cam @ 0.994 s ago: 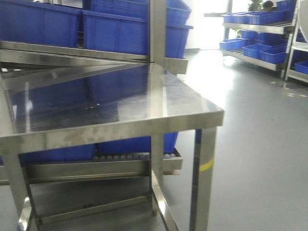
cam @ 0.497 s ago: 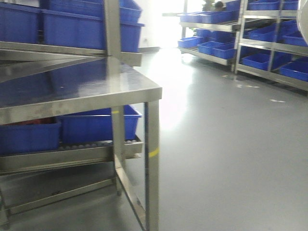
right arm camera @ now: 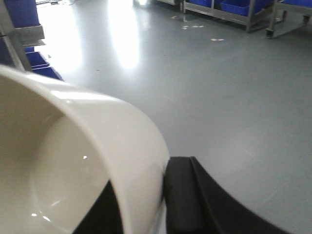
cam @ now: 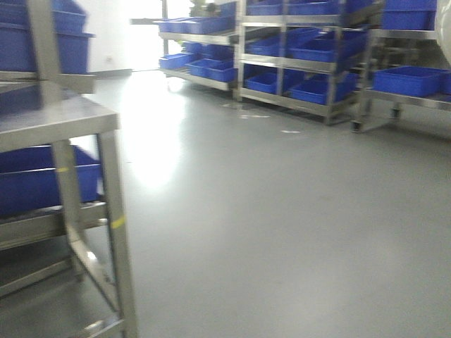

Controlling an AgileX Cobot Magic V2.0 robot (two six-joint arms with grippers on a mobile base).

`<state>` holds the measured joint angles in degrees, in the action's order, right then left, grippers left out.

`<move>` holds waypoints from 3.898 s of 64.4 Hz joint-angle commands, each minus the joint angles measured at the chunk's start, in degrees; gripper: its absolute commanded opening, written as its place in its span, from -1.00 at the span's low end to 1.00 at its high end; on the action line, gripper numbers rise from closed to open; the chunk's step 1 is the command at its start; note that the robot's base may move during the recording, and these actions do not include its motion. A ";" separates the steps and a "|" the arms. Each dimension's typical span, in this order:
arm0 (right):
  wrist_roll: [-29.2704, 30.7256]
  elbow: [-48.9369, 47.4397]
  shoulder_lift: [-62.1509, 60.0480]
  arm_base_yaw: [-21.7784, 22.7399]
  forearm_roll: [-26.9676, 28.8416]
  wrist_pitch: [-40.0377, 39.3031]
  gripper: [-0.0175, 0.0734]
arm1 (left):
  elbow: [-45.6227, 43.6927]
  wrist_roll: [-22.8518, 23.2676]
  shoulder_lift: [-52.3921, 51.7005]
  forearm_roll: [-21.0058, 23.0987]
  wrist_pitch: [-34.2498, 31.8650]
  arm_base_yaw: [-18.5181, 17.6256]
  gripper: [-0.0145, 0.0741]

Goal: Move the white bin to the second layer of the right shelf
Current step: 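Turn the base and drive along the yellow floor line, then drive past the crate carts toward the windows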

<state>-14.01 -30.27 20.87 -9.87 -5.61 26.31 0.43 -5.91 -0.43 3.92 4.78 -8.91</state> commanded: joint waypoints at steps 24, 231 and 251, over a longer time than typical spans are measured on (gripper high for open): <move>0.34 -1.80 0.53 0.35 -0.09 -6.37 -0.49 | 2.11 0.20 -0.80 0.31 -4.78 -0.30 -0.48; 0.34 -1.80 0.55 0.35 -0.09 -6.37 -0.49 | 2.11 0.20 -0.80 0.31 -4.78 -0.30 -0.48; 0.34 -1.80 0.55 0.35 -0.09 -6.37 -0.49 | 2.11 0.20 -0.80 0.31 -4.78 -0.30 -0.48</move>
<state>-14.01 -30.27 20.87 -9.87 -5.61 26.21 0.43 -5.91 -0.43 3.92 4.88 -8.91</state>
